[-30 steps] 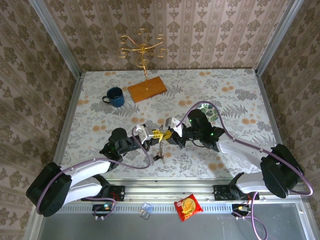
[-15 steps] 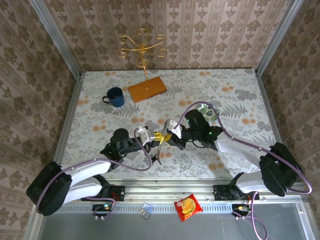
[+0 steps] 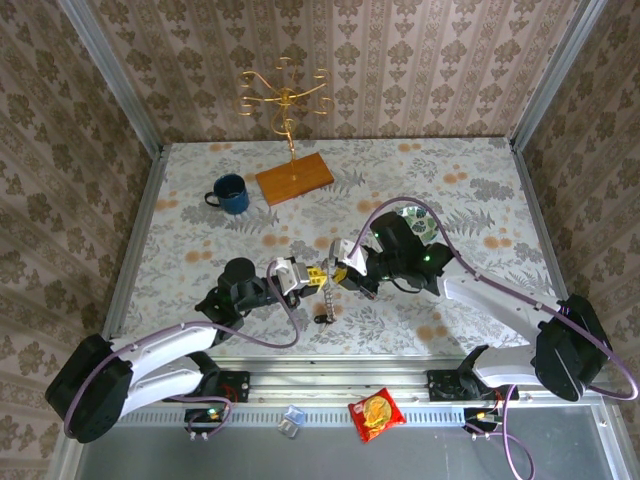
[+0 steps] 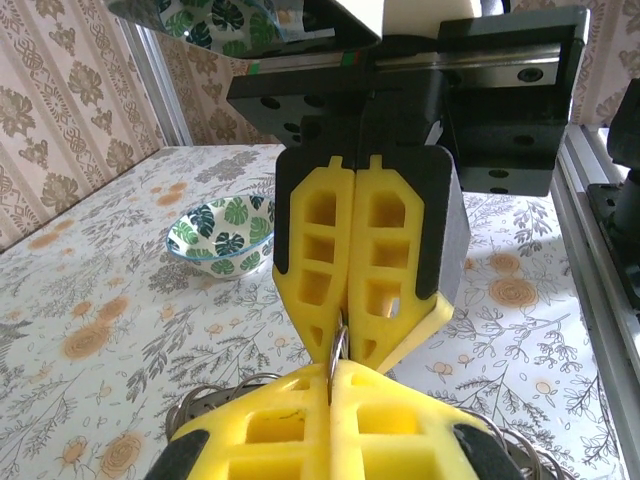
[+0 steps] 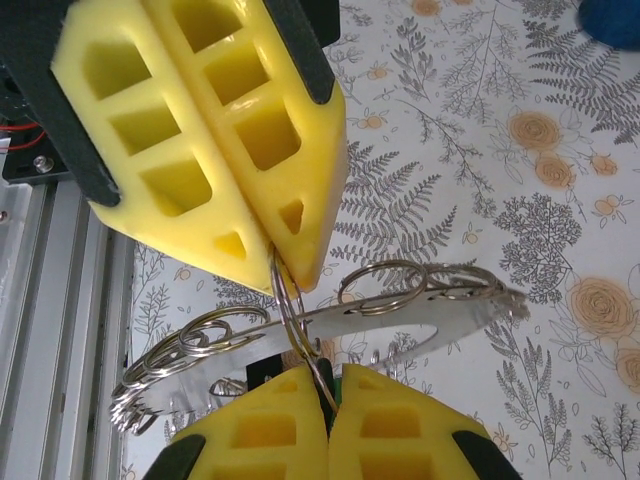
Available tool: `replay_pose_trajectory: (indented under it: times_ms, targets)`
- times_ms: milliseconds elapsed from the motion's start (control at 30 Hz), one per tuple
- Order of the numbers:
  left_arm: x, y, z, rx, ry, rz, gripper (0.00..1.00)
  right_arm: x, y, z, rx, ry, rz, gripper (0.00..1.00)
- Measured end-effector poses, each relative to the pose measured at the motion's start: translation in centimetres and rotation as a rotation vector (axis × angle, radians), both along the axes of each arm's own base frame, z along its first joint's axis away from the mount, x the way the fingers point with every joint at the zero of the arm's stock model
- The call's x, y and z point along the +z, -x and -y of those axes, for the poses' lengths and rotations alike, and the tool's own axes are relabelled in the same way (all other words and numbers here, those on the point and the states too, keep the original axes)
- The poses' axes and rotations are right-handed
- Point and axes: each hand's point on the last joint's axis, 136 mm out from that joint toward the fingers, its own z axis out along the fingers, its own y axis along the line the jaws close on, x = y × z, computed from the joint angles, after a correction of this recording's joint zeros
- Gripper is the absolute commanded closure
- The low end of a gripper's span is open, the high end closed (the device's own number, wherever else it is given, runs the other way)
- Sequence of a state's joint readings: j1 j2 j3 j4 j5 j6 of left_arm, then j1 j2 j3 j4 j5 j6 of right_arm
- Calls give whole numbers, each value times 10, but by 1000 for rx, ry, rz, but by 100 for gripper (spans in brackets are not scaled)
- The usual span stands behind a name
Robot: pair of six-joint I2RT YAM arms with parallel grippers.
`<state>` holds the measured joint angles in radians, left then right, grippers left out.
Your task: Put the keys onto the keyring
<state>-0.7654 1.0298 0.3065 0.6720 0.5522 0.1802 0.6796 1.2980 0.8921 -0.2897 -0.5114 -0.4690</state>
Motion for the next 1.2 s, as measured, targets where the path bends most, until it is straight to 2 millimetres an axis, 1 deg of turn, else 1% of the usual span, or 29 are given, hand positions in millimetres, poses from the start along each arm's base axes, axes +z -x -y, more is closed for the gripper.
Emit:
replay_pose_trajectory:
  times_ms: [133,433,800,933,1000,1133,1200]
  targets:
    - [0,-1,0,3,-3,-3,100,-1,-2,-3,8,9,-27,100]
    - [-10,-3,0,11,-28,-27,100,-24,-1,-17,53,33,-147,98]
    - [-10,-5,0,24,-30,-26,100,-25,-2,-18,44,33,-178,100]
    - [-9,-7,0,32,-28,-19,66,-19,-4,-16,29,32,-152,100]
    - [-8,-9,-1,45,-24,-16,53,-13,-4,-13,18,34,-132,100]
    - [4,-14,-8,100,5,13,34,-3,-5,-3,-8,68,-101,100]
    - [14,-19,-17,156,37,34,29,8,-8,-2,-16,78,-72,100]
